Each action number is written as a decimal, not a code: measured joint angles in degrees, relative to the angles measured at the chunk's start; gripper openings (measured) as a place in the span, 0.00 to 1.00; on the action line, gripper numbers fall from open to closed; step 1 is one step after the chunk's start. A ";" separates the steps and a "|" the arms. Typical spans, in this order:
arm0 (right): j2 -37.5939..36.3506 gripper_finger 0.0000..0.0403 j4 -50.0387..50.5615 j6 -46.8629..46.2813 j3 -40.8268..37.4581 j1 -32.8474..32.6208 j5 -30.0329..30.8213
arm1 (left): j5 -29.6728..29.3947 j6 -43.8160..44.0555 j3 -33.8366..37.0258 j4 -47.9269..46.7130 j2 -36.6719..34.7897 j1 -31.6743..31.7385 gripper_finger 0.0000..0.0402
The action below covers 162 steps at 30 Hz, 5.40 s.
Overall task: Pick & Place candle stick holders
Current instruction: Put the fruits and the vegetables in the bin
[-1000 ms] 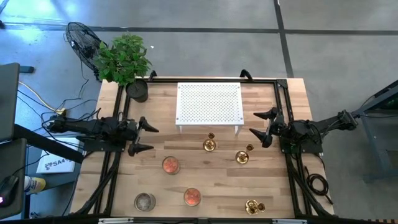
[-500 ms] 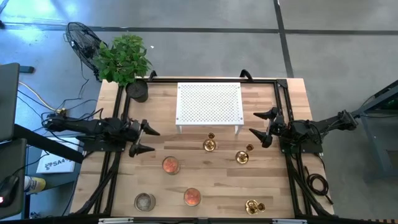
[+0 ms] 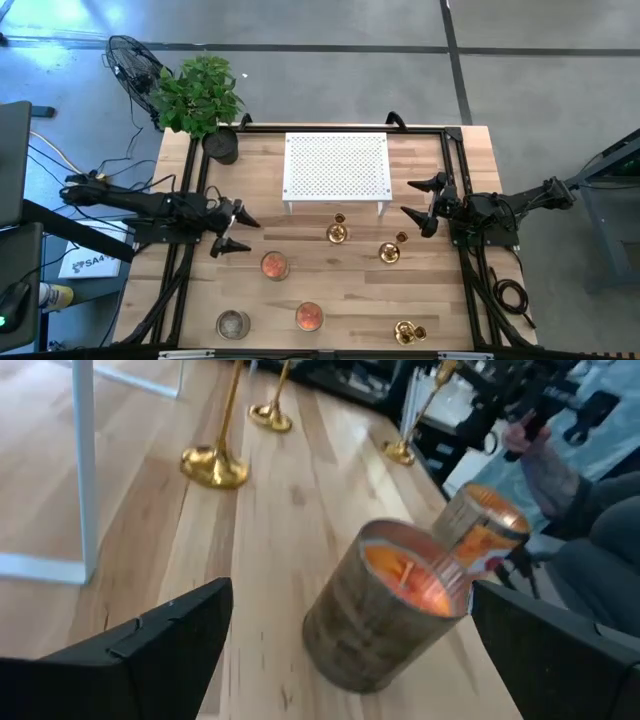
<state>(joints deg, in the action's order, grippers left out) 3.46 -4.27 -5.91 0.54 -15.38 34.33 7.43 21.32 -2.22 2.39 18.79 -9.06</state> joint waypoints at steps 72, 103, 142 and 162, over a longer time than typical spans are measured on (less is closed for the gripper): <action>0.00 0.99 0.00 -4.72 -0.02 0.00 1.50 | -24.57 -0.12 -0.43 40.56 48.47 -25.59 0.99; 0.00 0.99 0.00 -6.85 -0.02 0.01 -0.39 | -26.04 -3.10 -6.91 41.63 58.02 -25.46 0.99; 0.00 0.99 -0.02 -12.06 -0.02 0.00 -6.47 | -27.52 -3.25 -7.96 44.11 58.02 -25.42 0.99; 0.00 0.99 0.04 -12.06 -0.02 0.00 -8.02 | -29.22 -2.07 -10.62 47.25 67.27 -25.40 0.99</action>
<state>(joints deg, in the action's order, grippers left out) 3.46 -4.23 -17.98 0.51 -15.38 26.30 -21.79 19.25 -12.84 49.64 86.06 -34.46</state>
